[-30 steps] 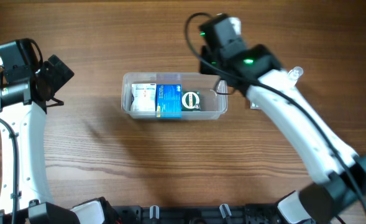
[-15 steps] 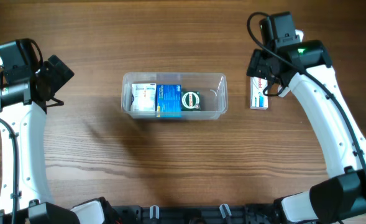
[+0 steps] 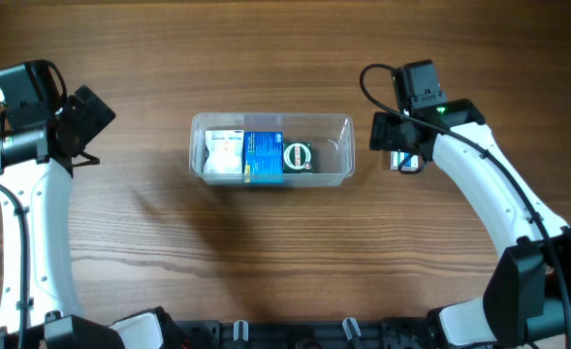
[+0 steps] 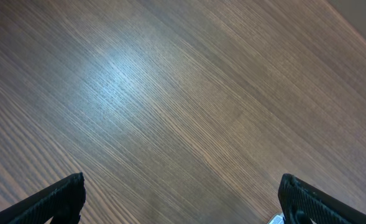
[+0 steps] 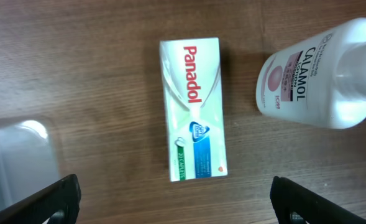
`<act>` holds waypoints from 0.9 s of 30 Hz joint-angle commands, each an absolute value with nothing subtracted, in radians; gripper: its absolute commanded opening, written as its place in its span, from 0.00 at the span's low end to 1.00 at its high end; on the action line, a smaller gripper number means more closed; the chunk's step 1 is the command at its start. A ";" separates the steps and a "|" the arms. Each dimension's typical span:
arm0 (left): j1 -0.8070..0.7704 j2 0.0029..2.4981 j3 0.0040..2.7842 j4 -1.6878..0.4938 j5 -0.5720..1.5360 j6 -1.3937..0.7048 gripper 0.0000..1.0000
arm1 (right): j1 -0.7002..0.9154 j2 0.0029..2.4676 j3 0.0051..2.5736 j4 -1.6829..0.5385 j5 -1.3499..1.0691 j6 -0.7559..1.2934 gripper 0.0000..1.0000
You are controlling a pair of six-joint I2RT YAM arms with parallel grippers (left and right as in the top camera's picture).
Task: Pack container
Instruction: 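Raise the right gripper and move it over the white Panadol box, then lower the right gripper and grasp the Panadol box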
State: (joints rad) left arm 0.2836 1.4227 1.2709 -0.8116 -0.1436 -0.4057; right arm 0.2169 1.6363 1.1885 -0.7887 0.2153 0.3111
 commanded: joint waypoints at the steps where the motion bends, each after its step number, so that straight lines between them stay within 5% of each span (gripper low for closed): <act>1: 0.288 1.414 1.272 -0.811 -0.142 -0.401 1.00 | 0.191 1.650 1.142 -0.742 0.209 0.229 0.99; 27: 0.288 1.414 1.272 -0.811 -0.142 -0.401 1.00 | 0.179 1.655 1.006 -0.587 0.156 0.209 1.00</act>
